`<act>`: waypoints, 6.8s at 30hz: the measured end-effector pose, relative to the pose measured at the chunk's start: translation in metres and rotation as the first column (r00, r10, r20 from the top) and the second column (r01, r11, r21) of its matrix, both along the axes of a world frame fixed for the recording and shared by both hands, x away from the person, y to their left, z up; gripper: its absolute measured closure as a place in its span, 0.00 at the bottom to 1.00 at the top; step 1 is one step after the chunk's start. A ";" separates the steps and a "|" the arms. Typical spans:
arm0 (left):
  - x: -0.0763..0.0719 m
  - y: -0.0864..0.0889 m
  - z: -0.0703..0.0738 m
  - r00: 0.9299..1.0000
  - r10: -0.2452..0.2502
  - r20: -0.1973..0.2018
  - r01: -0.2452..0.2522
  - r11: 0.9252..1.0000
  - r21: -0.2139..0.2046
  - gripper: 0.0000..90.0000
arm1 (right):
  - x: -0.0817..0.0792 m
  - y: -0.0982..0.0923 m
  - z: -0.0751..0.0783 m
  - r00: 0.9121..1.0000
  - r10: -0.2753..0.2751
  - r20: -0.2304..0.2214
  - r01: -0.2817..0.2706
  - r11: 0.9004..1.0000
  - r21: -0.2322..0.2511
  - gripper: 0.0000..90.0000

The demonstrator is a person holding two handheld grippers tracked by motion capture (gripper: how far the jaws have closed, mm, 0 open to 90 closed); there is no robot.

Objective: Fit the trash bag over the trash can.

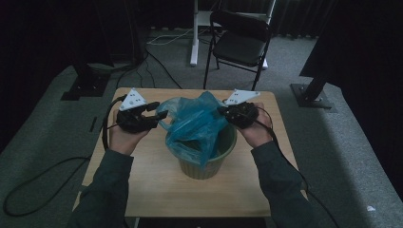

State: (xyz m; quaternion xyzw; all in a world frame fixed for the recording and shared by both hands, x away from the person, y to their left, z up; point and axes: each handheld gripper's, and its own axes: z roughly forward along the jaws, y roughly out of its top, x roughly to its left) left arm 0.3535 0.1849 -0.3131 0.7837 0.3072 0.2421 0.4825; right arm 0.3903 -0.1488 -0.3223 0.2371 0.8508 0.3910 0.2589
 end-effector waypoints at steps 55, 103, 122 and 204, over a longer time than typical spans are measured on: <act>-0.002 0.040 -0.058 0.987 0.030 -0.158 -0.037 0.998 -0.041 0.57 | 0.004 -0.008 0.001 0.999 -0.021 -0.023 0.022 1.000 0.008 1.00; 0.067 -0.004 -0.059 0.968 0.084 -0.237 -0.106 0.991 -0.079 1.00 | 0.034 -0.039 -0.019 0.982 -0.066 -0.179 0.085 0.991 0.099 0.99; 0.090 -0.011 -0.094 0.932 0.094 -0.350 -0.114 0.993 -0.037 1.00 | 0.062 -0.045 -0.055 0.940 -0.139 -0.312 0.177 0.979 0.097 1.00; 0.016 0.005 -0.074 0.958 -0.092 -0.273 0.058 0.990 -0.132 1.00 | 0.017 -0.073 -0.046 0.950 0.049 -0.308 0.055 0.945 0.323 0.89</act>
